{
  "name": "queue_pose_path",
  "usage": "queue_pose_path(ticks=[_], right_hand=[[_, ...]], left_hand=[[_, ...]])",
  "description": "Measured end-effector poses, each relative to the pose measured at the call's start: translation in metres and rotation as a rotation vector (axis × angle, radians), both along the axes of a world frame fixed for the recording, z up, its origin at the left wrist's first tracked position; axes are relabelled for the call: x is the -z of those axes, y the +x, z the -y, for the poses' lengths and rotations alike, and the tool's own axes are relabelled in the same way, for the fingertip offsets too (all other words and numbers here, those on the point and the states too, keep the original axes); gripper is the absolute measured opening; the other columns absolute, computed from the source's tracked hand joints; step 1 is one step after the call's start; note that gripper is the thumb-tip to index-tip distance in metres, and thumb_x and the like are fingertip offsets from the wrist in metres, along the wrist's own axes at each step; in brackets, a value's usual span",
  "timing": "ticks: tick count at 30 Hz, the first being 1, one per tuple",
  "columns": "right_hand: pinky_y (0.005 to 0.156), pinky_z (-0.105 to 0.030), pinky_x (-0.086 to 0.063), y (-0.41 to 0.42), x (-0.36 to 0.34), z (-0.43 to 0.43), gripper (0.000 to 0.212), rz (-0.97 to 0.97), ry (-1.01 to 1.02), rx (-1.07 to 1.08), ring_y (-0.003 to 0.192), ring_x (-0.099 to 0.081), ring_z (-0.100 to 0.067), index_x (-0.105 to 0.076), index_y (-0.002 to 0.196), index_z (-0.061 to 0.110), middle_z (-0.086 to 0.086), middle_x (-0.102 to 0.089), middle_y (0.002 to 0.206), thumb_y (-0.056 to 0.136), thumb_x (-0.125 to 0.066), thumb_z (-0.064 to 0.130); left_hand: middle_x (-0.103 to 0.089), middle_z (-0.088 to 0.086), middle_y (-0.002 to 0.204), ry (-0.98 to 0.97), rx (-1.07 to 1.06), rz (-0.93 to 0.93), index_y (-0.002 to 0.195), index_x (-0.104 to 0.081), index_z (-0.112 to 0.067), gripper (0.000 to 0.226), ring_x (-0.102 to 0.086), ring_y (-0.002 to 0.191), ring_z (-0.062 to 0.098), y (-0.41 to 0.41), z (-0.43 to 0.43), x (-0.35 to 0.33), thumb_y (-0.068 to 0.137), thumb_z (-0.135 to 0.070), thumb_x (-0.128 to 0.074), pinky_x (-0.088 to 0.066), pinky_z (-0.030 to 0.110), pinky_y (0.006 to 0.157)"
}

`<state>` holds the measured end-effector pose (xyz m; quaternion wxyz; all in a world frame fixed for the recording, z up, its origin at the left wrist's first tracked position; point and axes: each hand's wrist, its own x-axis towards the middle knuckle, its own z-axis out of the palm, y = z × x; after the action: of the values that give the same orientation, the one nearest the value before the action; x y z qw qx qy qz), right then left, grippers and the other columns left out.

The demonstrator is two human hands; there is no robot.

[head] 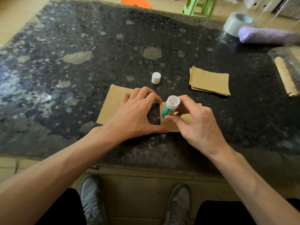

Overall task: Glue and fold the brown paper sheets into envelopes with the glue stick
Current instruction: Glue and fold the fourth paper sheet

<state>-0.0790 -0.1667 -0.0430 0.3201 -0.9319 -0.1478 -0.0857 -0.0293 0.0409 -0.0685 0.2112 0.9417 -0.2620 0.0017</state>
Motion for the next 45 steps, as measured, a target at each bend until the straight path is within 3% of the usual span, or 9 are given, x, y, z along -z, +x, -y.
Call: queue_pose_path(ticks=[4, 8, 15, 26, 29, 33, 37, 45], right_hand=[[0.087, -0.001, -0.042, 0.002, -0.001, -0.001, 0.036, -0.016, 0.032, 0.001, 0.095, -0.058, 0.018, -0.06, 0.116, 0.025, 0.022, -0.063, 0.104, 0.089, -0.079, 0.041], [0.087, -0.003, -0.044, 0.003, -0.002, -0.002, 0.034, -0.025, 0.055, 0.001, 0.097, -0.063, 0.006, -0.059, 0.115, 0.025, 0.02, -0.066, 0.105, 0.09, -0.077, 0.039], [0.086, -0.007, -0.044, 0.005, 0.001, -0.002, 0.032, -0.022, 0.038, -0.019, 0.099, -0.065, -0.005, -0.063, 0.122, 0.019, 0.007, -0.074, 0.107, 0.094, -0.076, 0.014], [0.085, -0.009, -0.048, 0.008, 0.002, -0.005, 0.029, -0.008, 0.076, 0.005, 0.098, -0.067, -0.004, -0.062, 0.117, 0.019, 0.009, -0.073, 0.106, 0.093, -0.078, 0.022], [0.088, -0.016, -0.052, 0.009, 0.003, -0.006, 0.03, -0.003, 0.073, 0.012, 0.102, -0.067, -0.004, -0.062, 0.119, 0.019, 0.009, -0.073, 0.108, 0.093, -0.077, 0.022], [0.092, -0.038, -0.057, 0.01, 0.004, -0.007, 0.031, 0.005, 0.073, 0.028, 0.103, -0.069, -0.004, -0.061, 0.118, 0.021, 0.013, -0.072, 0.108, 0.093, -0.077, 0.03], [0.092, -0.043, -0.058, 0.013, 0.004, -0.008, 0.033, 0.009, 0.069, 0.04, 0.104, -0.069, -0.003, -0.061, 0.119, 0.022, 0.015, -0.072, 0.109, 0.093, -0.077, 0.035], [0.091, -0.023, -0.056, 0.017, 0.001, -0.011, 0.03, 0.001, 0.075, 0.052, 0.104, -0.07, -0.004, -0.061, 0.117, 0.021, 0.009, -0.075, 0.108, 0.093, -0.077, 0.026]], left_hand=[[-0.045, -0.013, 0.131, 0.006, 0.006, -0.009, 0.131, -0.052, -0.032, 0.085, -0.039, 0.121, 0.009, 0.001, 0.0, 0.0, 0.068, -0.089, -0.06, -0.026, 0.032, 0.093], [-0.045, -0.013, 0.131, 0.005, 0.005, -0.012, 0.131, -0.051, -0.032, 0.085, -0.039, 0.122, 0.009, 0.001, 0.0, 0.0, 0.068, -0.089, -0.06, -0.027, 0.033, 0.093], [-0.044, -0.014, 0.128, -0.003, -0.008, -0.015, 0.13, -0.051, -0.034, 0.085, -0.039, 0.122, 0.01, 0.0, 0.001, 0.0, 0.066, -0.091, -0.057, -0.033, 0.037, 0.099], [-0.044, -0.014, 0.127, 0.012, -0.021, -0.023, 0.129, -0.05, -0.031, 0.091, -0.04, 0.119, 0.01, 0.001, 0.002, 0.0, 0.064, -0.093, -0.05, -0.033, 0.035, 0.096], [-0.044, -0.015, 0.126, 0.008, -0.023, -0.018, 0.131, -0.049, -0.03, 0.092, -0.04, 0.118, 0.01, 0.001, 0.002, 0.0, 0.064, -0.092, -0.053, -0.033, 0.036, 0.097], [-0.044, -0.014, 0.126, 0.007, -0.02, -0.022, 0.131, -0.048, -0.029, 0.09, -0.04, 0.12, 0.01, 0.001, 0.002, 0.0, 0.065, -0.09, -0.058, -0.033, 0.037, 0.097], [-0.044, -0.015, 0.126, 0.015, -0.02, -0.022, 0.131, -0.048, -0.03, 0.093, -0.039, 0.119, 0.009, 0.001, 0.002, 0.0, 0.063, -0.093, -0.052, -0.03, 0.034, 0.094], [-0.044, -0.015, 0.128, 0.031, -0.022, -0.018, 0.131, -0.048, -0.031, 0.094, -0.039, 0.119, 0.008, 0.002, 0.002, 0.001, 0.062, -0.094, -0.048, -0.026, 0.033, 0.093]])
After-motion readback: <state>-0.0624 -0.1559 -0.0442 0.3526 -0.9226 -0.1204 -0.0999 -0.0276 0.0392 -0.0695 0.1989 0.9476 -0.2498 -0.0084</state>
